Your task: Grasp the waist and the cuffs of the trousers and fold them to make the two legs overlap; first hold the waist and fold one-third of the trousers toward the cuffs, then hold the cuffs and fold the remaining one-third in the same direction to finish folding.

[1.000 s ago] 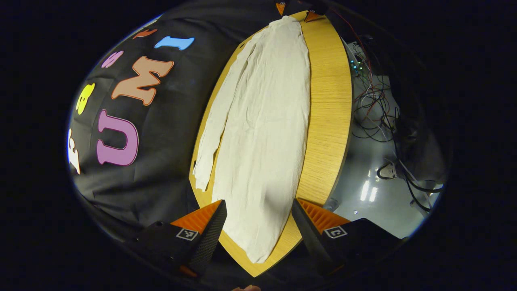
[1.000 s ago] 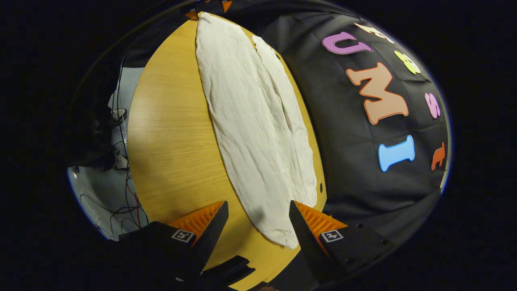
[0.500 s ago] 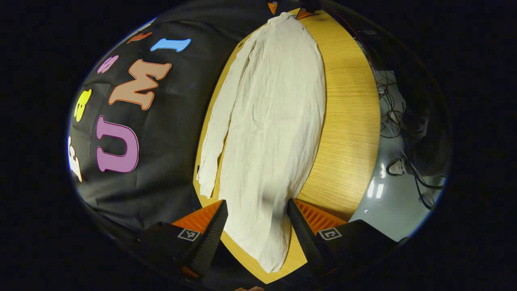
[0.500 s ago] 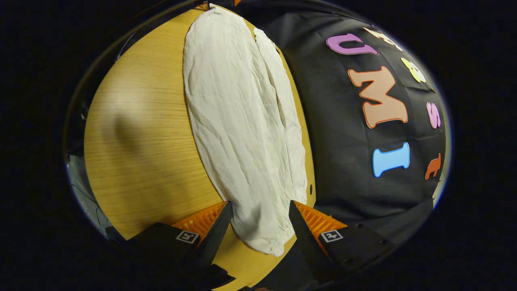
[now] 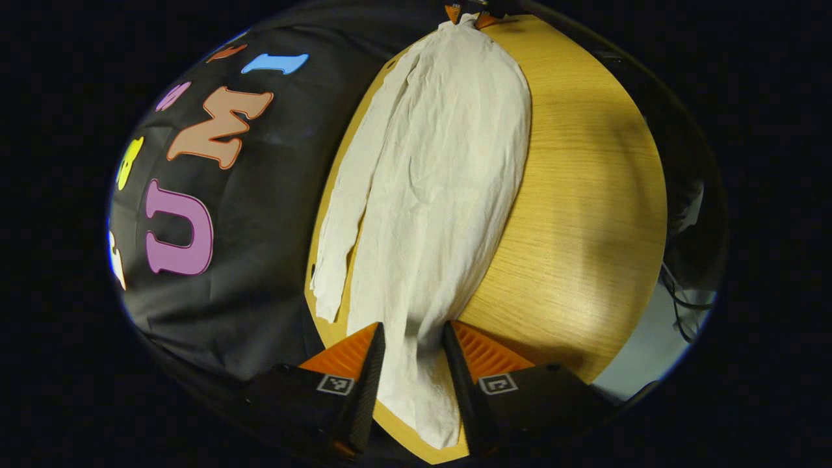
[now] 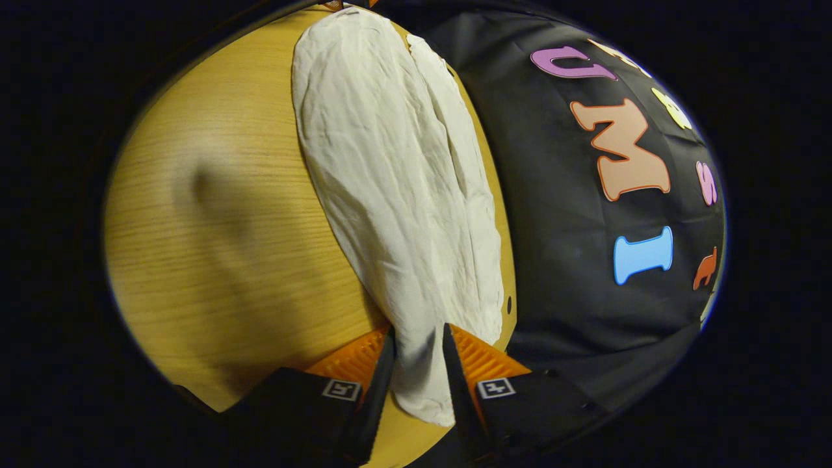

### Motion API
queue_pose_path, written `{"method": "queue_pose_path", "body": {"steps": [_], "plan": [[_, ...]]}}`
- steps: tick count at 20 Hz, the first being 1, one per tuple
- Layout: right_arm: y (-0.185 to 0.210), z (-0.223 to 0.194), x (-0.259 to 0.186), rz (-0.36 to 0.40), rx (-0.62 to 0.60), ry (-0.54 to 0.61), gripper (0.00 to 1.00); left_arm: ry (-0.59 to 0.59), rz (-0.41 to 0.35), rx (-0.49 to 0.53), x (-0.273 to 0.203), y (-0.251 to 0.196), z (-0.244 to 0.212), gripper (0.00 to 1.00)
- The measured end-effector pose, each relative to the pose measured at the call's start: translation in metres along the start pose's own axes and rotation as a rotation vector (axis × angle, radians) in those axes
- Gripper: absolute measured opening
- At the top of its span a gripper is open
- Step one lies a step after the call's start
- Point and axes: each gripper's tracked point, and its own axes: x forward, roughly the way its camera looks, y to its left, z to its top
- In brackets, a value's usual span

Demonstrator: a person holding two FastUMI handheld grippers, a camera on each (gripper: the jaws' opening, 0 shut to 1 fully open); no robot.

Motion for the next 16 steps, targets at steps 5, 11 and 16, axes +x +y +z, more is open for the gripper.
{"method": "queue_pose_path", "body": {"steps": [5,11,16], "plan": [[0.005,-0.002,0.001,-0.001,0.007,0.011,0.13,0.045,-0.021,-0.059,0.001,-0.008,-0.003,0.06],[0.003,-0.001,0.001,0.043,0.036,0.018,0.08,0.090,-0.025,-0.146,0.004,-0.004,-0.007,0.00],[-0.016,0.001,-0.010,0.023,0.020,-0.006,0.08,0.097,-0.004,-0.179,-0.001,0.015,-0.007,0.00]]}}
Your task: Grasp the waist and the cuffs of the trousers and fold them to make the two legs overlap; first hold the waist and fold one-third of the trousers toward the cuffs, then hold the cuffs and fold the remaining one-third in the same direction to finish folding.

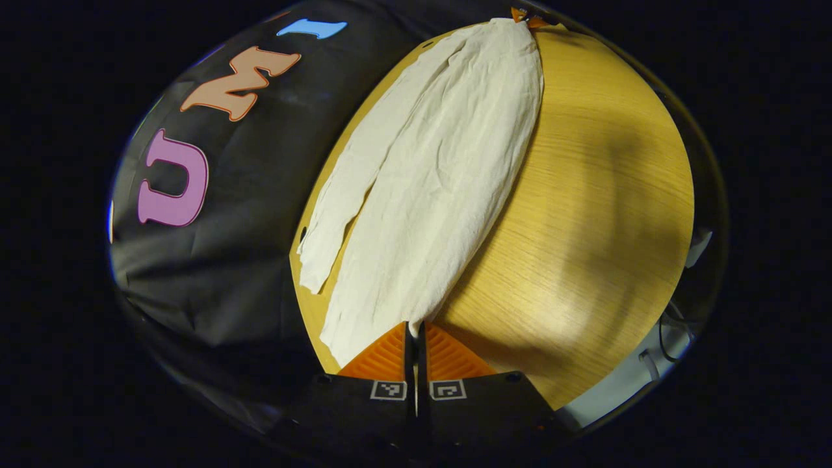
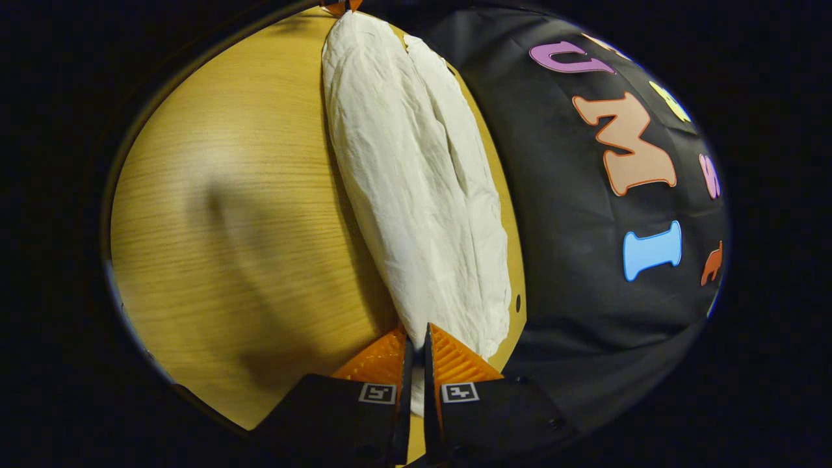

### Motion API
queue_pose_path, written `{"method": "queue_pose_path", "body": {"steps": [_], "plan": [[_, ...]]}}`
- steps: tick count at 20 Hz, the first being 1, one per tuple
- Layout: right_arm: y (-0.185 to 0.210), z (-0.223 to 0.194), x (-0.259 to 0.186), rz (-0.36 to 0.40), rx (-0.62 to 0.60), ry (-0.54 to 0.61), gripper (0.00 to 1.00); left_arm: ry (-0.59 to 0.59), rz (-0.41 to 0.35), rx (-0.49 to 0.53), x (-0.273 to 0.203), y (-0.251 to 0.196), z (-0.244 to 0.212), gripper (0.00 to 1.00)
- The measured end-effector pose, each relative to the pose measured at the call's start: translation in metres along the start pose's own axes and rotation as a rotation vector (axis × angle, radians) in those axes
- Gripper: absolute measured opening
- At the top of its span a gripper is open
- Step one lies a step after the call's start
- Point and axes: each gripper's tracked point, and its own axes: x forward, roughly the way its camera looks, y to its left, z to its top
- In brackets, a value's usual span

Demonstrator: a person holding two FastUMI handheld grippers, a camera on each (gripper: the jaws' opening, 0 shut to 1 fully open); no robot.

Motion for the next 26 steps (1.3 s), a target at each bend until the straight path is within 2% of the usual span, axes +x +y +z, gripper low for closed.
{"method": "queue_pose_path", "body": {"steps": [1,6,7,8,12,15,16,17,19,21,22,23,26], "plan": [[-0.007,0.002,-0.003,-0.014,-0.001,-0.007,0.11,-0.001,0.012,0.001,-0.001,0.006,0.003,0.00],[-0.045,0.011,-0.005,-0.079,0.001,-0.054,0.11,0.011,0.080,-0.022,-0.005,0.043,0.014,0.00],[-0.053,0.013,-0.003,-0.092,-0.002,-0.066,0.08,0.013,0.098,-0.032,-0.006,0.052,0.019,0.00],[-0.064,0.014,0.000,-0.105,-0.006,-0.076,0.11,0.011,0.117,-0.043,-0.005,0.062,0.024,0.00],[-0.099,0.017,0.014,-0.143,-0.001,-0.084,0.11,-0.012,0.181,-0.062,-0.004,0.098,0.046,0.00],[-0.114,0.019,0.022,-0.155,-0.014,-0.082,0.11,-0.031,0.189,-0.027,0.005,0.119,0.056,0.00],[-0.122,0.020,0.028,-0.160,-0.030,-0.076,0.08,-0.039,0.187,-0.012,0.010,0.127,0.061,0.00],[-0.126,0.019,0.031,-0.164,-0.034,-0.069,0.11,-0.050,0.188,-0.002,0.014,0.134,0.064,0.00],[-0.138,0.020,0.037,-0.177,-0.020,-0.055,0.08,-0.068,0.189,0.006,0.025,0.149,0.071,0.00],[-0.154,0.025,0.045,-0.198,-0.017,-0.048,0.11,-0.086,0.190,0.015,0.037,0.166,0.080,0.00],[-0.163,0.027,0.049,-0.206,-0.019,-0.040,0.08,-0.099,0.188,0.022,0.042,0.173,0.086,0.00],[-0.169,0.027,0.053,-0.215,-0.019,-0.033,0.11,-0.111,0.188,0.034,0.047,0.182,0.091,0.00],[-0.198,0.030,0.073,-0.246,-0.014,-0.016,0.11,-0.146,0.193,0.058,0.068,0.212,0.108,0.00]]}}
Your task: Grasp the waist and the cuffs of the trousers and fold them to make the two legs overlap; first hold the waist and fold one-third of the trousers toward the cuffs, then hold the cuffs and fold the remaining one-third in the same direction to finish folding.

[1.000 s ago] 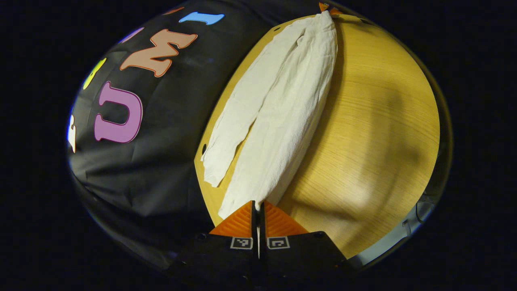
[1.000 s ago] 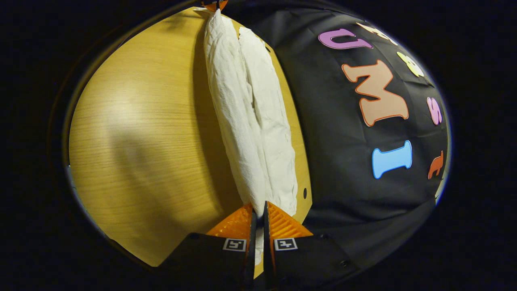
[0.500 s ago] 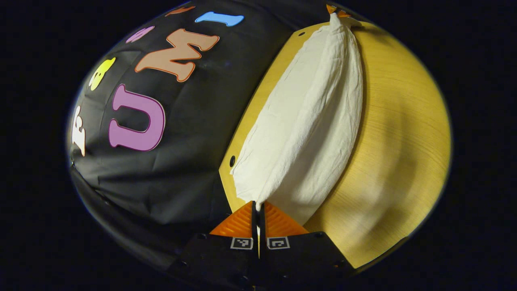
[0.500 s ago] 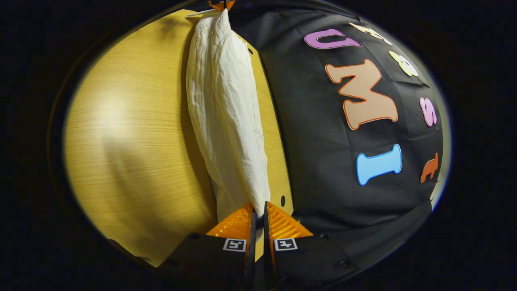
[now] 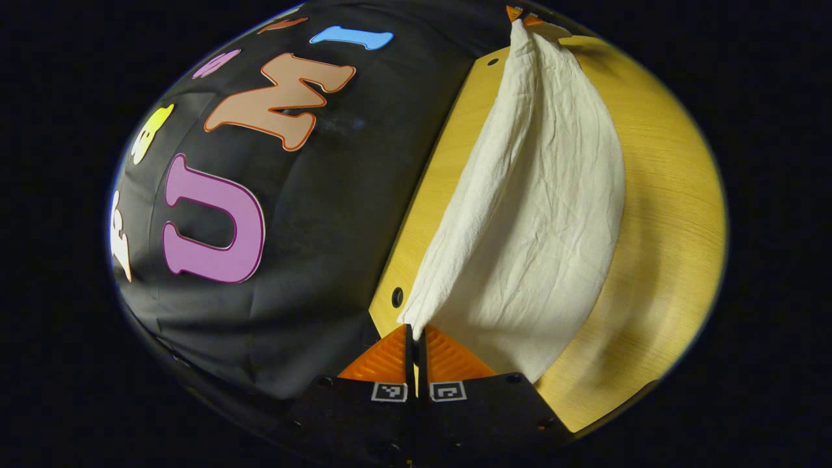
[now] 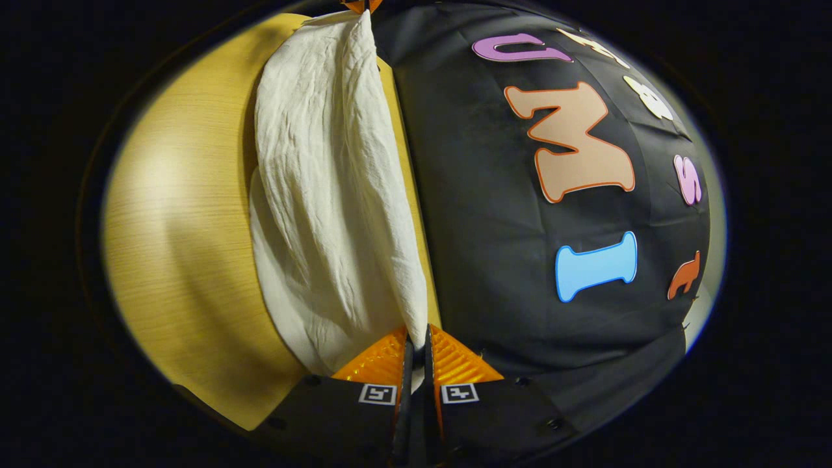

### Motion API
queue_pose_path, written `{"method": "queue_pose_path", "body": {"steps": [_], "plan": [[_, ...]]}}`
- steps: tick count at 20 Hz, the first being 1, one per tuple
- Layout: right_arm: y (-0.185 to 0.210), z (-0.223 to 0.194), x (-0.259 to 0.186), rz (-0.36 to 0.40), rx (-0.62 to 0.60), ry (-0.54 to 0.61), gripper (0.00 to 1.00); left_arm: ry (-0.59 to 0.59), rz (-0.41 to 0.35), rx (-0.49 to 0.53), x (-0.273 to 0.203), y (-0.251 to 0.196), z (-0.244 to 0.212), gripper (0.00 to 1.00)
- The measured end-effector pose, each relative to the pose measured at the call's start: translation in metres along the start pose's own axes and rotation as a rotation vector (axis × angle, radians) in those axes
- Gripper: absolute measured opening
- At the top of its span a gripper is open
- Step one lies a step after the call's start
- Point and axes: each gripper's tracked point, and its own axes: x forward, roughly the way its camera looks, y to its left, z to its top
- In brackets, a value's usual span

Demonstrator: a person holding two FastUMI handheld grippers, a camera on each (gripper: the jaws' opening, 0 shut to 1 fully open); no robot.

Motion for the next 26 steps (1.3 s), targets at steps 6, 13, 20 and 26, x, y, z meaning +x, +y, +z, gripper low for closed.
{"method": "queue_pose_path", "body": {"steps": [6,13,20,26], "plan": [[-0.017,0.005,0.060,-0.010,-0.002,0.032,0.11,-0.053,0.012,-0.013,0.067,0.034,0.019,0.00],[0.017,0.003,0.129,0.025,-0.050,0.085,0.11,-0.067,-0.059,-0.026,0.148,0.018,0.018,0.00],[0.033,-0.006,0.168,0.049,0.036,0.200,0.30,-0.095,-0.068,-0.132,0.179,-0.010,0.012,0.33],[-0.013,0.005,0.106,-0.114,0.457,0.212,0.98,-0.189,0.003,-0.324,0.148,0.008,0.038,0.95]]}}
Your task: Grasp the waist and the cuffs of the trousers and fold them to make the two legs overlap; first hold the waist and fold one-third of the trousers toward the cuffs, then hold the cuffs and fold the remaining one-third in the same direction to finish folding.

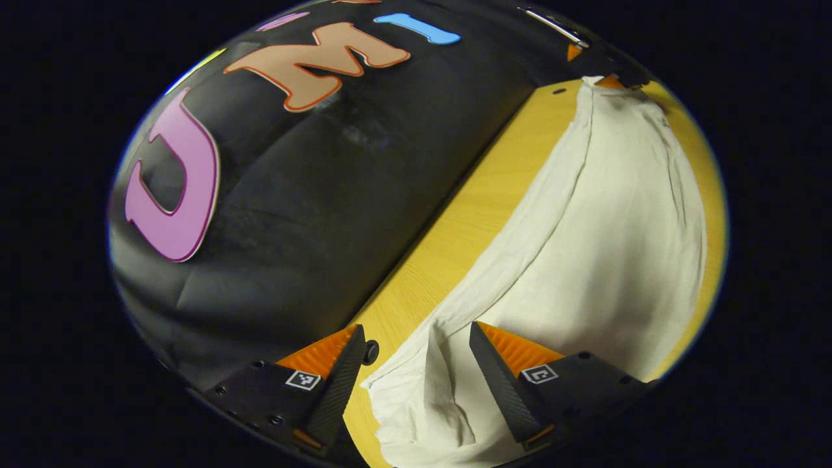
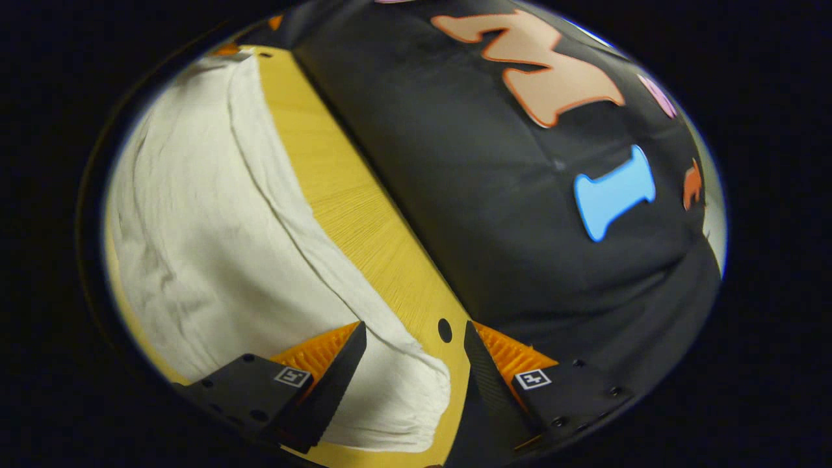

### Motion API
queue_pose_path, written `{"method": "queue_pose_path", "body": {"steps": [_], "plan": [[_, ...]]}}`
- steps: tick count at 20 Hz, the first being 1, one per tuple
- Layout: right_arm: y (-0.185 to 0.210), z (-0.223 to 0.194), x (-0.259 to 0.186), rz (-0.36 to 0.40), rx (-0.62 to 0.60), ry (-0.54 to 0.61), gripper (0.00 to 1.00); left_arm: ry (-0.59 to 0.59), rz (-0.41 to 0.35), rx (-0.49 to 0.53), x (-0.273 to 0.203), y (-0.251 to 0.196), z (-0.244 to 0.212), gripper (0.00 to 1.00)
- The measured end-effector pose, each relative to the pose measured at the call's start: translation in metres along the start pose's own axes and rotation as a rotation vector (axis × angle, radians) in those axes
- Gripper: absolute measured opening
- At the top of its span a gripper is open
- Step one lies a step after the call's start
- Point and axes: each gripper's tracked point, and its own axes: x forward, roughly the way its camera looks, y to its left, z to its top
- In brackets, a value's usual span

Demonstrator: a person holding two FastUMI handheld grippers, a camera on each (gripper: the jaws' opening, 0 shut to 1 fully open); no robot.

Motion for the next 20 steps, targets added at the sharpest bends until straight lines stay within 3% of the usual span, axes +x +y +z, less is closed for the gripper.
{"method": "queue_pose_path", "body": {"steps": [8,13,20], "plan": [[-0.048,-0.059,-0.054,-0.065,0.547,0.097,0.98,-0.111,0.008,-0.432,-0.076,-0.028,0.070,0.95],[-0.054,-0.117,-0.058,-0.068,0.841,0.177,0.98,-0.146,-0.001,-0.495,-0.111,-0.041,0.115,0.96],[-0.021,-0.186,-0.053,-0.065,1.207,0.324,0.99,-0.172,0.013,-0.523,-0.130,-0.053,0.154,0.96]]}}
